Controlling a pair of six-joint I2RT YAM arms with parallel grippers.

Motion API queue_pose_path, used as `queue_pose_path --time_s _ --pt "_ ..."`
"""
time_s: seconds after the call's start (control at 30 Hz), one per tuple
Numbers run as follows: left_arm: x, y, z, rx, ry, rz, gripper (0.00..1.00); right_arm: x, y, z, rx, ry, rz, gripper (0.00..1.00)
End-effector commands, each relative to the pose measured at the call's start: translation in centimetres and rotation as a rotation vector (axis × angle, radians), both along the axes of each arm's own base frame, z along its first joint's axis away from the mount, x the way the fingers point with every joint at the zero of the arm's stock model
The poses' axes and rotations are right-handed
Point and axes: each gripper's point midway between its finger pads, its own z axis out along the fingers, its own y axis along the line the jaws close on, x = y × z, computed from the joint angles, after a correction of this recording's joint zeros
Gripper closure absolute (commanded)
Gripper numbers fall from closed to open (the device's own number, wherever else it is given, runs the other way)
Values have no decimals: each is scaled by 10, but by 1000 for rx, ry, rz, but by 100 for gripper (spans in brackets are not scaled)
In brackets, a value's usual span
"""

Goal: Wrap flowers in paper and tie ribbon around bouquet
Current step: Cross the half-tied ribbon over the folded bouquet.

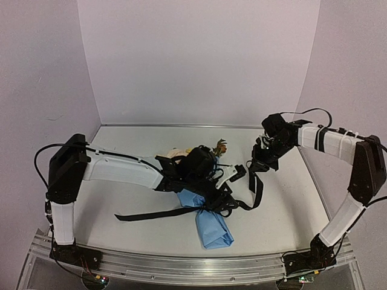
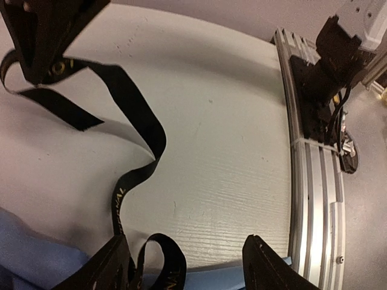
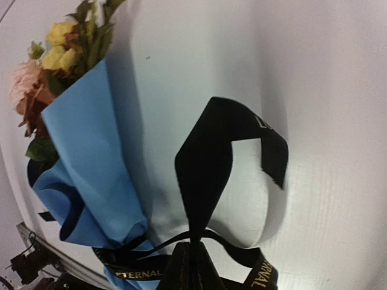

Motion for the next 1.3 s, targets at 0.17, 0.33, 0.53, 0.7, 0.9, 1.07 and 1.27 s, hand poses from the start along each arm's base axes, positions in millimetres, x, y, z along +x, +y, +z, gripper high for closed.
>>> queue_pose_path --time_s 0.17,0.33,0.53,0.7,0.9,1.07,1.27 --pt "58 59 87 -192 -148 211 36 -11 97 62 316 -33 373 100" --pt "80 84 98 -168 -310 252 35 -40 136 96 445 -35 539 100" --pt "100 91 107 -182 -396 229 34 -68 154 113 496 -5 661 100" --pt "114 87 105 -156 -429 212 34 -83 153 117 494 12 713 100" --pt "108 74 100 -169 -398 131 40 -91 149 117 482 22 733 100" --pt "104 63 97 -190 -358 90 46 -93 145 112 451 23 743 100" --pt "109 56 95 -217 -293 130 90 -91 141 106 417 23 737 100"
